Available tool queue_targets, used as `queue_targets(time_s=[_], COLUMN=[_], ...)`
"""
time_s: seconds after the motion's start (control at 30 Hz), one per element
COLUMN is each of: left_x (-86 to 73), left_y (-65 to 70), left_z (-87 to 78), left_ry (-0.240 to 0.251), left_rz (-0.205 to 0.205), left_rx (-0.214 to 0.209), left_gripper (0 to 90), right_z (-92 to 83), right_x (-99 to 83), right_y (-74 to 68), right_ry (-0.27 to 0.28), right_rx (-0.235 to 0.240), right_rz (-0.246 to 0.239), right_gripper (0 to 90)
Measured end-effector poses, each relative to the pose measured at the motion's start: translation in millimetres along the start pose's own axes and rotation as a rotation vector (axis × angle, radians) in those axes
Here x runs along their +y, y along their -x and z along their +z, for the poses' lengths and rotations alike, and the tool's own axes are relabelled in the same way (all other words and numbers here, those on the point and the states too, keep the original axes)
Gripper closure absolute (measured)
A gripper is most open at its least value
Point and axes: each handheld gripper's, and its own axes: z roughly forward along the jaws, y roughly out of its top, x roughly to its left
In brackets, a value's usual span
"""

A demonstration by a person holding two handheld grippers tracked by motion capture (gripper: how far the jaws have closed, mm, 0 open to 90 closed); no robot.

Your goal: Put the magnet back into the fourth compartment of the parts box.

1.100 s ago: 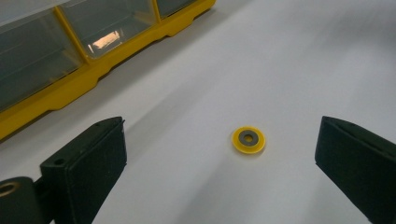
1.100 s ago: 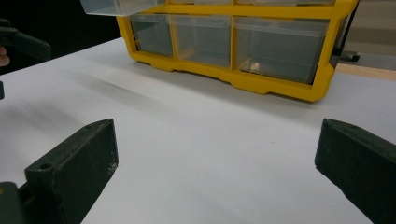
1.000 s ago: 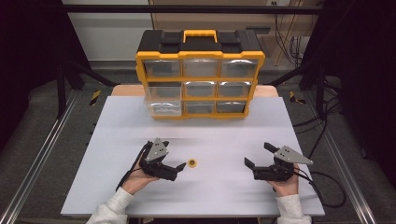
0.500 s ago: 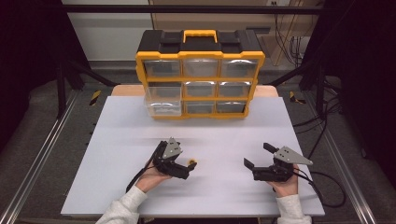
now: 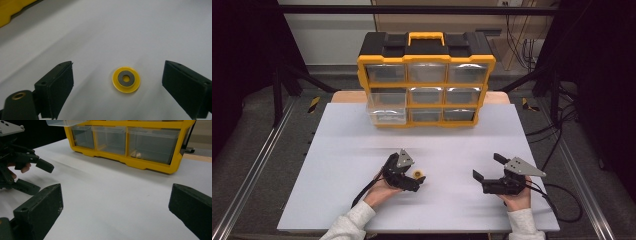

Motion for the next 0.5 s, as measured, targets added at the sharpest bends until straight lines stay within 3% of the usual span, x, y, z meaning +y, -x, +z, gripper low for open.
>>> queue_targets(time_s=[0.23, 0.37, 0.5], left_x=[-0.7, -0.7, -0.6], left_y=[2.9, 2.2, 4.1], left_z=[5.6, 5.9, 6.1], left_ry=[-0.037, -0.036, -0.040], left_rz=[-0.013, -0.042, -0.032], left_rx=[0.005, -0.023, -0.029], left_gripper=[19.6, 26.9, 36.0], right_z=[-0.4, -0.5, -0.2], right_x=[0.2, 0.4, 0.3], right_y=[0.2, 0.2, 0.3], right_ry=[0.002, 0.001, 0.000], right_rx=[0.001, 0.001, 0.001], right_rz=[0.001, 0.002, 0.001], right_gripper=[0.0, 0.0, 0.0])
